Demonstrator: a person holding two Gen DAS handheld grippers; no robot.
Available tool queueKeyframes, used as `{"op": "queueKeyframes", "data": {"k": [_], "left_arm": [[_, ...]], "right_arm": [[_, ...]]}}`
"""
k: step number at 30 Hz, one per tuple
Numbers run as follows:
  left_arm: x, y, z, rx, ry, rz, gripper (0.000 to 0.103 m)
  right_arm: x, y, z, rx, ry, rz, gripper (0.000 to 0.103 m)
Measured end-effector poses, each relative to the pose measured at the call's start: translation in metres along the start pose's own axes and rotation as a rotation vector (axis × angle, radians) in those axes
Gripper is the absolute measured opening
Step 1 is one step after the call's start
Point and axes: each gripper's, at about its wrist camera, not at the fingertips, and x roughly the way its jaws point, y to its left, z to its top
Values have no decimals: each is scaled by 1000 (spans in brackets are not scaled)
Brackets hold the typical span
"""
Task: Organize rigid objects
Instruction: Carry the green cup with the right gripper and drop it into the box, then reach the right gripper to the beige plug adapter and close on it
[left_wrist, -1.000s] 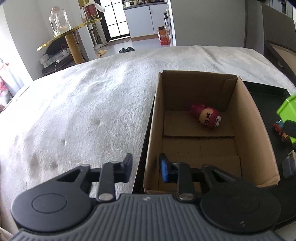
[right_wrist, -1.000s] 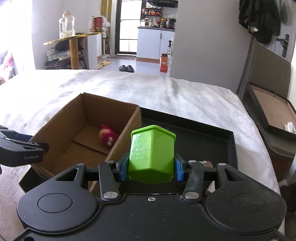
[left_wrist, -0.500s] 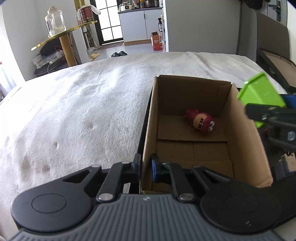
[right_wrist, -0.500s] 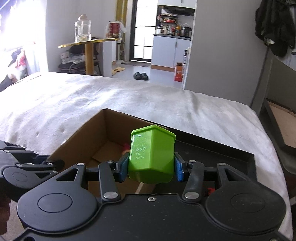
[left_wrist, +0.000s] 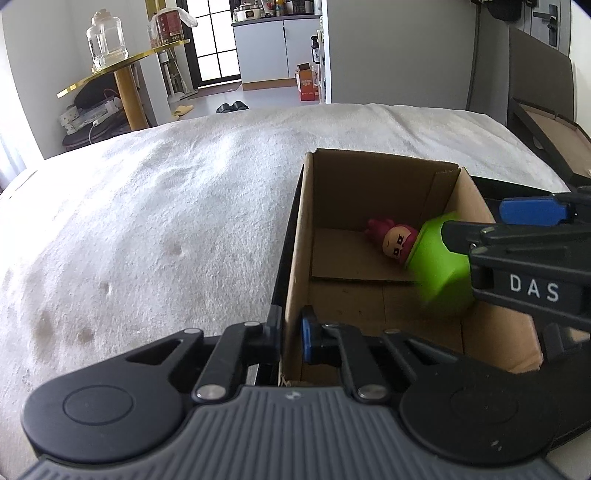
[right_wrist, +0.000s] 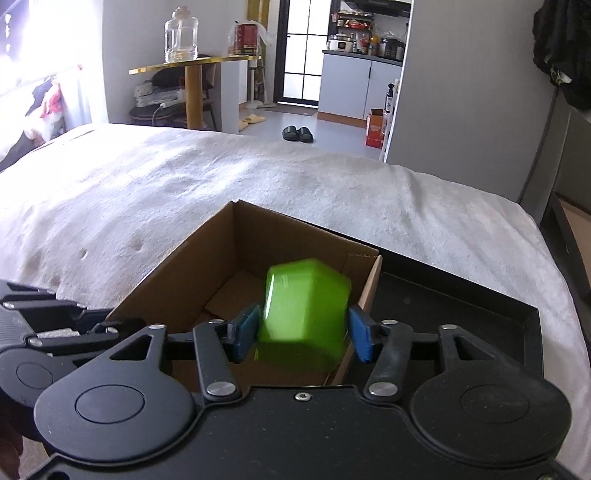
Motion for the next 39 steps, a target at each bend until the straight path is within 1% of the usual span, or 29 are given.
{"op": "queueKeyframes", "data": {"k": [2, 10, 15, 18, 20, 21, 23, 27, 29, 31, 32, 33, 35, 37, 39], "left_arm": [[0, -1, 1, 2, 2, 5, 10], [0, -4, 3, 13, 20, 21, 11], [-1, -9, 5, 20, 37, 23, 15], [-2, -12, 5, 29, 45, 27, 23], [-3, -14, 6, 35, 50, 29, 39], [-4, -16, 6, 42, 46, 32, 42], [-6, -19, 7, 59, 40, 42, 54], [-9, -22, 9, 73, 47, 61, 61], [-11, -24, 10, 80, 44, 71, 70], [-15, -26, 11, 91, 33, 86, 76], [-16, -27, 12, 95, 31, 89, 79], [-17, -27, 12, 97, 29, 91, 80], [-17, -29, 12, 97, 30, 94, 83], [-16, -31, 13, 99, 37, 96, 84], [-16, -33, 14, 101, 38, 96, 84]], "right_arm": [[-3, -1, -2, 5, 3, -3, 57], [-21, -14, -16, 35, 19, -16, 57], [-36, -29, -24, 69, 18, -39, 61], [-41, -39, -30, 106, 29, -46, 61], [-44, -45, -34, 117, 30, -54, 62], [-46, -47, -36, 122, 31, -61, 63], [-48, -53, -41, 132, 36, -67, 64], [-52, -61, -51, 150, 49, -72, 64], [-53, -65, -57, 163, 55, -75, 66], [-55, -69, -62, 178, 64, -78, 67], [-55, -71, -65, 183, 70, -83, 69], [-56, -74, -68, 188, 76, -89, 71], [-57, -78, -73, 198, 84, -97, 79], [-59, -83, -77, 209, 92, -105, 84], [-59, -88, -81, 219, 101, -116, 86]]}}
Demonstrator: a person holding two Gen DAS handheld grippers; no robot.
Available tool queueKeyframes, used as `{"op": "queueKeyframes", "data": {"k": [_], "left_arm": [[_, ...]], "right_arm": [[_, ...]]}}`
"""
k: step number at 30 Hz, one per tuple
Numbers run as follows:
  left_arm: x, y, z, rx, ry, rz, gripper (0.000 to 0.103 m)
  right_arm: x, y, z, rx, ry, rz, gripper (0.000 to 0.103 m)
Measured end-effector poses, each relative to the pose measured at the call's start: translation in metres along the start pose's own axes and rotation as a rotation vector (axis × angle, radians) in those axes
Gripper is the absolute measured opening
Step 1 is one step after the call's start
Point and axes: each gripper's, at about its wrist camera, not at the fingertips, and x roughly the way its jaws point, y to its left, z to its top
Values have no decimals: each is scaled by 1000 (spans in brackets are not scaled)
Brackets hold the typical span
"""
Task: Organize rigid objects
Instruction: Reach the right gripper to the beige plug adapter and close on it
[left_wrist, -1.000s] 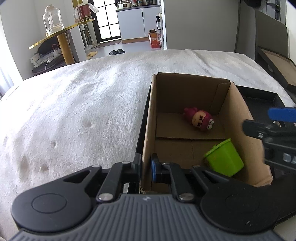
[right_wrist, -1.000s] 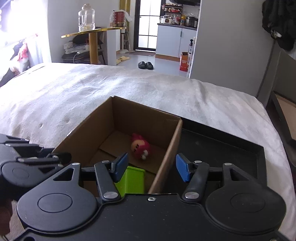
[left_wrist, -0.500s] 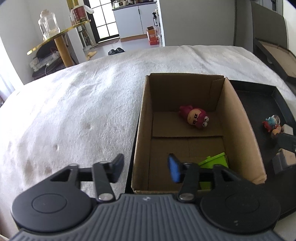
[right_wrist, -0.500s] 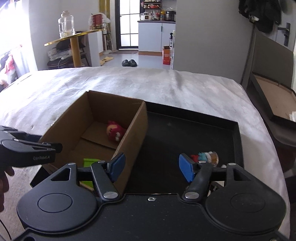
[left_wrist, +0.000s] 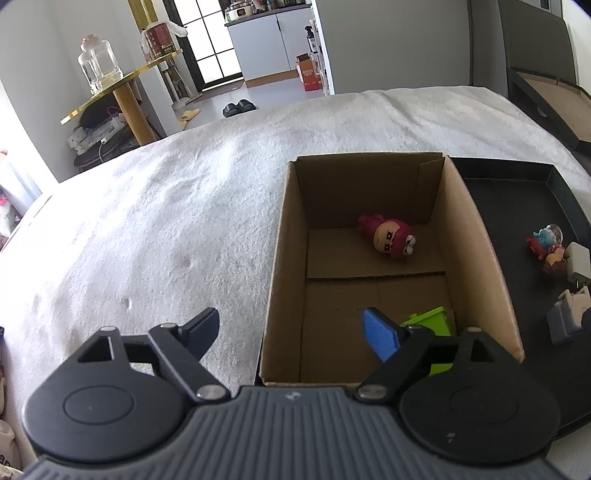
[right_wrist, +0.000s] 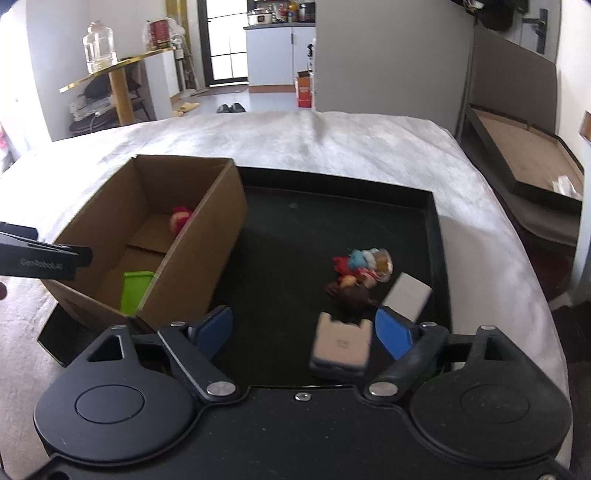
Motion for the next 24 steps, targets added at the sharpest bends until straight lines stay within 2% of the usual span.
{"op": "queueKeyframes", "data": {"k": [9, 11, 14, 18, 24], "left_arm": [[1, -1, 2, -26, 21, -3, 86], [1, -1, 1, -3, 15, -18, 86], [4, 6, -1, 12, 15, 2, 86], [4, 13, -4, -5, 21, -15, 86], [6, 13, -4, 1, 16, -42, 86]], "right_arm": [[9, -25, -4, 51, 67, -36, 89], [12, -28, -3, 62, 85, -40, 89], [18, -31, -1, 85, 110, -38, 89], [25, -33, -1, 115, 141, -33, 89], [41, -33, -2, 131, 170, -77, 89]]}}
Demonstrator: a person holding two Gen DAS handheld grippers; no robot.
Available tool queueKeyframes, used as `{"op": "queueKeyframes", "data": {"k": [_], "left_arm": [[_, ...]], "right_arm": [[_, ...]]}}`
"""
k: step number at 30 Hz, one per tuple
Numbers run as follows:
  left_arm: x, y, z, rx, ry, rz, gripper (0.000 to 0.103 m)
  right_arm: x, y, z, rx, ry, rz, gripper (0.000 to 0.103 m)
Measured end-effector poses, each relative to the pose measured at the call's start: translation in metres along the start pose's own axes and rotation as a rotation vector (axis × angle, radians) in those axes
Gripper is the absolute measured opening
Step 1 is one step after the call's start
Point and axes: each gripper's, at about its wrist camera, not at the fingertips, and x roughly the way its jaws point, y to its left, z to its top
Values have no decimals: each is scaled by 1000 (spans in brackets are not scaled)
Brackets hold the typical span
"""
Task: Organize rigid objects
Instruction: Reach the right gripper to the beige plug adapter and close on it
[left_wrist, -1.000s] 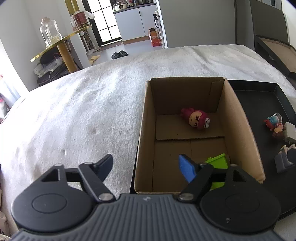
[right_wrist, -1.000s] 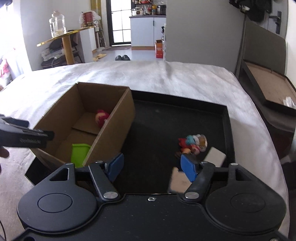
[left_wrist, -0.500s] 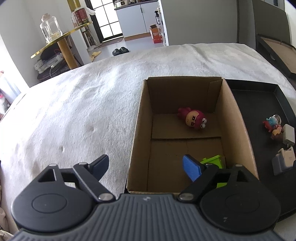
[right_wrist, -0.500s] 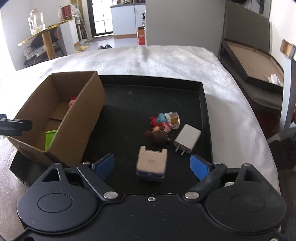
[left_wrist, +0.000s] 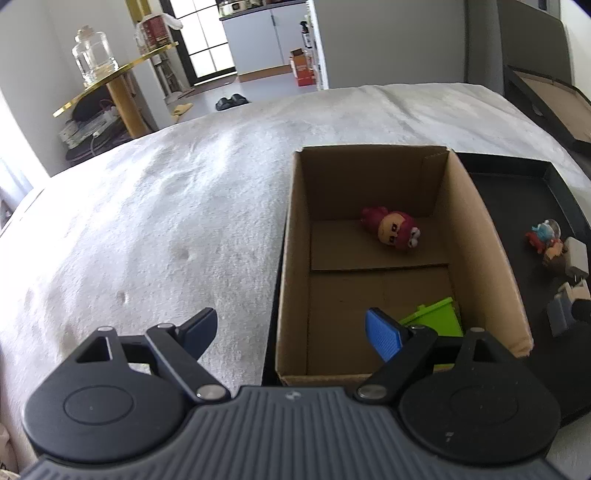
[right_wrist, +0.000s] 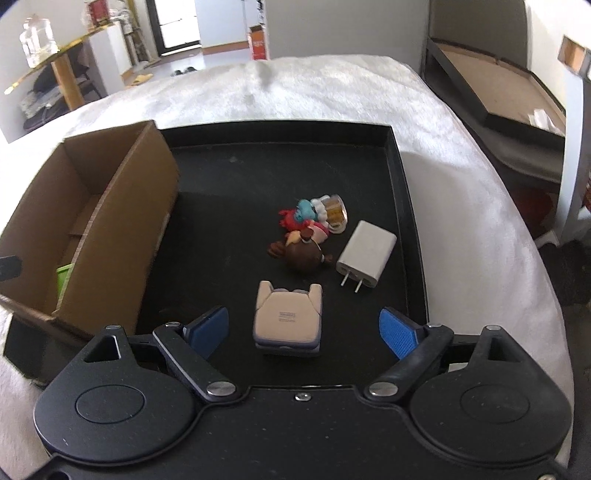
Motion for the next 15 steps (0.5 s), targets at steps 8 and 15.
{"op": "queueKeyframes", "data": {"k": [8, 15], "left_arm": [[-1, -1, 1, 28, -29, -26, 86], [-4, -11, 3, 49, -42, -18, 86]], "right_arm": [[18, 1, 0, 39, 39, -38, 83], [25, 2, 2, 28, 63, -28, 44]]}}
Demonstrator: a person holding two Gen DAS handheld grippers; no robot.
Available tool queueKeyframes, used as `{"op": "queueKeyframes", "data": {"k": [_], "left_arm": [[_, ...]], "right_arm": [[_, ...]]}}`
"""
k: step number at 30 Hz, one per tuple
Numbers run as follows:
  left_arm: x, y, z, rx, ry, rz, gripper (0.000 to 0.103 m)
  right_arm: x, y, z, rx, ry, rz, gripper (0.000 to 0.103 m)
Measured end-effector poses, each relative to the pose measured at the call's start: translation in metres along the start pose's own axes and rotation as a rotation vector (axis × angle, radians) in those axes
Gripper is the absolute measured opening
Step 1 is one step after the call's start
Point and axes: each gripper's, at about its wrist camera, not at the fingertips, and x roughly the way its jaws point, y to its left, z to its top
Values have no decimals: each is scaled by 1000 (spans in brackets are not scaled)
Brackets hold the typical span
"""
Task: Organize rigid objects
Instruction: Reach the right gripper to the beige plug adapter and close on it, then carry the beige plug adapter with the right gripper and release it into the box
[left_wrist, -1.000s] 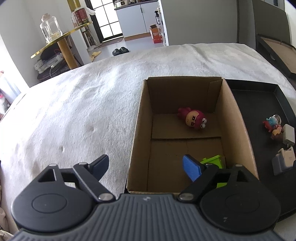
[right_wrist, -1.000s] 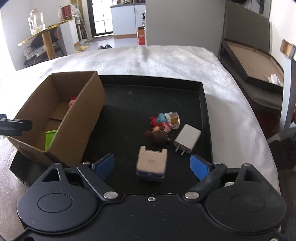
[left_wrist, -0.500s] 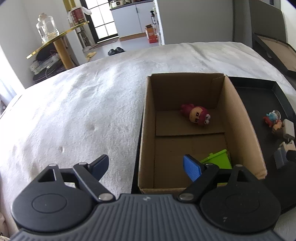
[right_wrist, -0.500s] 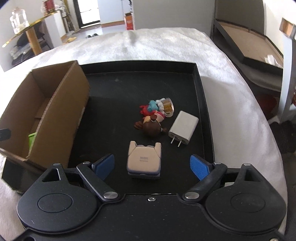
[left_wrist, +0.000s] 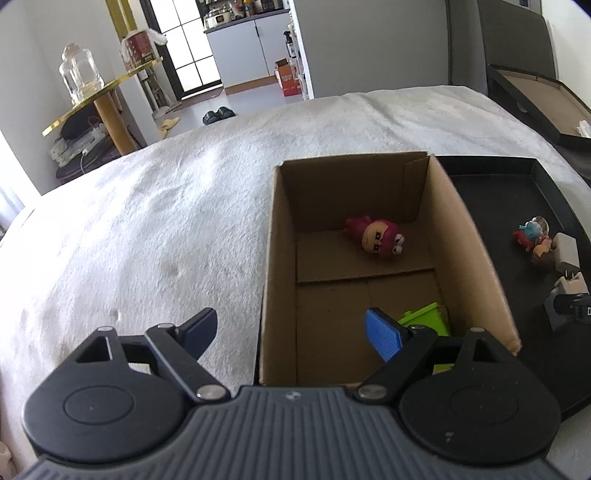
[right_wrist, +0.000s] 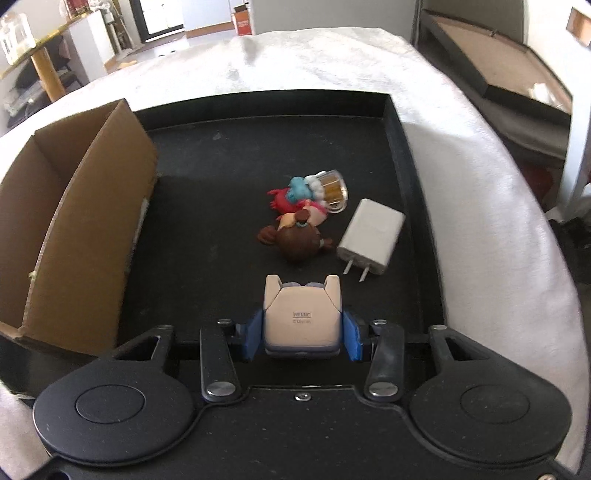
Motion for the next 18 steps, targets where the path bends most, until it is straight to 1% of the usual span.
{"op": "queueKeyframes", "data": {"k": [4, 10, 18], "left_arm": [[-1, -10, 2, 34, -11, 1, 86], [-1, -7, 1, 21, -3, 11, 86], [-3, -9, 2, 24, -8, 0, 86]], "right_arm": [[-4, 0, -3, 5, -2, 13, 43], [-18, 3, -3, -11, -27, 33, 43], [-40, 10, 20, -37, -98, 77, 43]]}}
